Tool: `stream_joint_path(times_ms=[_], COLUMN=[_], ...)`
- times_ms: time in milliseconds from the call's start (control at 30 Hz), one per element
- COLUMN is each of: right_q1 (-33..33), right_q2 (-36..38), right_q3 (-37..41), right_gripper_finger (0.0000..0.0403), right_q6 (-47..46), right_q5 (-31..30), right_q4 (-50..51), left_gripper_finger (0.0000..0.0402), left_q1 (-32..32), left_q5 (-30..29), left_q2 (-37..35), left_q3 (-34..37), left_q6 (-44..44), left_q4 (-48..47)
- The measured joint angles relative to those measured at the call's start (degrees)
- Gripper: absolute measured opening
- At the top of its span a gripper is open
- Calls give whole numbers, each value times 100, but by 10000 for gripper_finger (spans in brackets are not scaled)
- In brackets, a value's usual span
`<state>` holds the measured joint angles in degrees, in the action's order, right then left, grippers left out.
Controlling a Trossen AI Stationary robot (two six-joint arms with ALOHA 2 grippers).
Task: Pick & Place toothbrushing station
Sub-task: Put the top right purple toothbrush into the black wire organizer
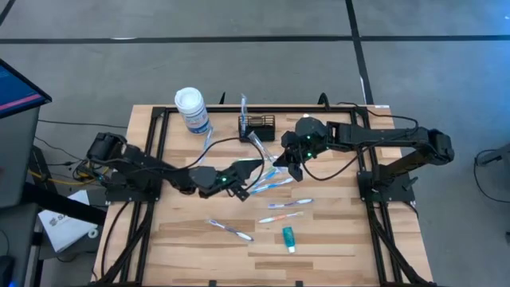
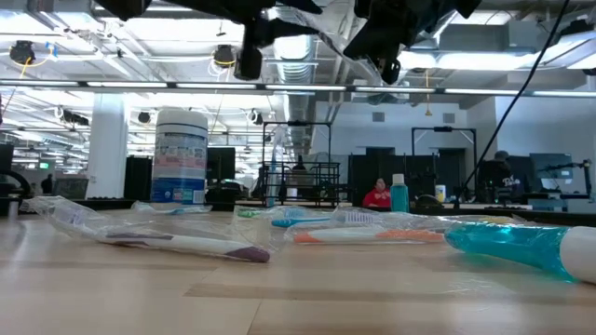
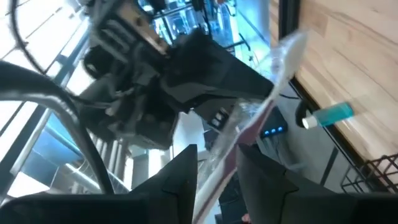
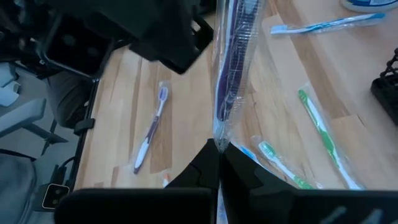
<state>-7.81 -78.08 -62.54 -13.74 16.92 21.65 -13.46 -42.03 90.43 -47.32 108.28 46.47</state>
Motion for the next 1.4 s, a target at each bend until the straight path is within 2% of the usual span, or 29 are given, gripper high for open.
stream_joint_path(times_ms=[400,633,833,967,1400], right_q1=[83,172,175,176,175], right_q2=[0,2,2,2,2], right_q3=[0,2,1,2,2], right_gripper_finger=[0,0,0,0,0], right_q6=[15,-40,-39,-55,-90], right_q5=[126,121,133,420,436], right_q4=[-7,-133,-139,-319,-428], left_gripper_finger=[104,104,104,104,99], left_q1=[165,403,391,405,365], left_q5=[46,299,518,588,734], left_q2=[107,107,107,107,147], left_q3=[-165,-165,-165,-165,-163], left_q6=[146,146,283,283,233], left_q4=[14,-18,-12,-23,-84])
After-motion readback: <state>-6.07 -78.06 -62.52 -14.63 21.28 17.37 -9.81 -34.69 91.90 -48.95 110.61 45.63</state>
